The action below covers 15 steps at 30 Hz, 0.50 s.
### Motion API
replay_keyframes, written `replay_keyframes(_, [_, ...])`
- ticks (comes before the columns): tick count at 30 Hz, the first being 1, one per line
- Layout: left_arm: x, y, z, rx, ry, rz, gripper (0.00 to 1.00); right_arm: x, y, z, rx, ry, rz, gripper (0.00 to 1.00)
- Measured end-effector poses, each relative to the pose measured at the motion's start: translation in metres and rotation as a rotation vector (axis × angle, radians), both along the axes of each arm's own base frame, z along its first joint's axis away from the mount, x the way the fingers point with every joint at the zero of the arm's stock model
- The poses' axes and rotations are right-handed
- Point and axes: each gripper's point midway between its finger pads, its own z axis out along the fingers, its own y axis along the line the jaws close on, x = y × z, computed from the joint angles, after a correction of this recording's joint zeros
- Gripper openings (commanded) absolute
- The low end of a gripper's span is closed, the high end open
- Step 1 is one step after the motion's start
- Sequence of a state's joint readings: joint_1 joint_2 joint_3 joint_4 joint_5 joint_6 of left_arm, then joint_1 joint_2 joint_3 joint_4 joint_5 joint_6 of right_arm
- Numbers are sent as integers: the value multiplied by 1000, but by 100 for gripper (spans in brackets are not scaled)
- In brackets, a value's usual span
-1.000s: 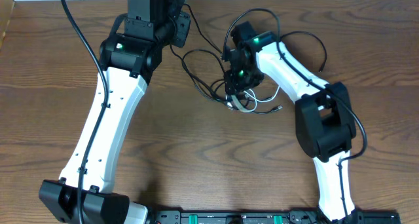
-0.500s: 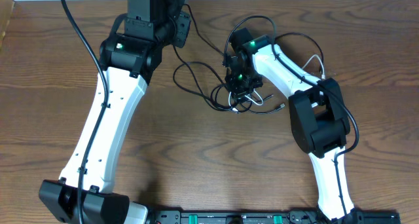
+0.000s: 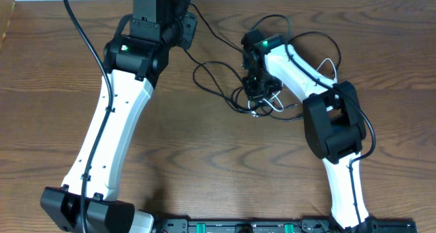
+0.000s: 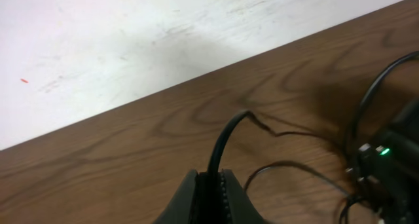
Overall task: Untangle cables
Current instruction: 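Move the right gripper back to the pile and grasp cables, then pull the right gripper far right, stretching the white cable out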
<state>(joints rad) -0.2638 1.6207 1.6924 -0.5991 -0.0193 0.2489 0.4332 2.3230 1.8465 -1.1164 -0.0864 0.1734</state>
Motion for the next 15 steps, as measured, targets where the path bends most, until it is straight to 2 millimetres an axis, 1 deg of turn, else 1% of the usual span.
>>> replay_keyframes(2, [0,2,0,16,-3,6,8,5,-14,4,-25,-13,-27,1])
replay_keyframes(5, [2,7,1,34,-10,25,7,13,-42,22,-62,-46,-72,1])
replay_keyframes(7, [3,13,2,41,-15,41,7,19,-64,48,-84,-94,-109,1])
replay_keyframes(9, [5,22,1,48,-15,65,7,22,-87,80,-108,-151,-147,1])
replay_keyframes(10, [6,26,2,49,-15,76,8,22,-95,91,-115,-170,-159,1])
replay_keyframes(13, [9,41,0,51,-13,108,8,24,-124,139,-122,-272,-221,1])
replay_keyframes(15, [13,48,-4,51,-5,124,8,23,-141,162,-114,-324,-264,1])
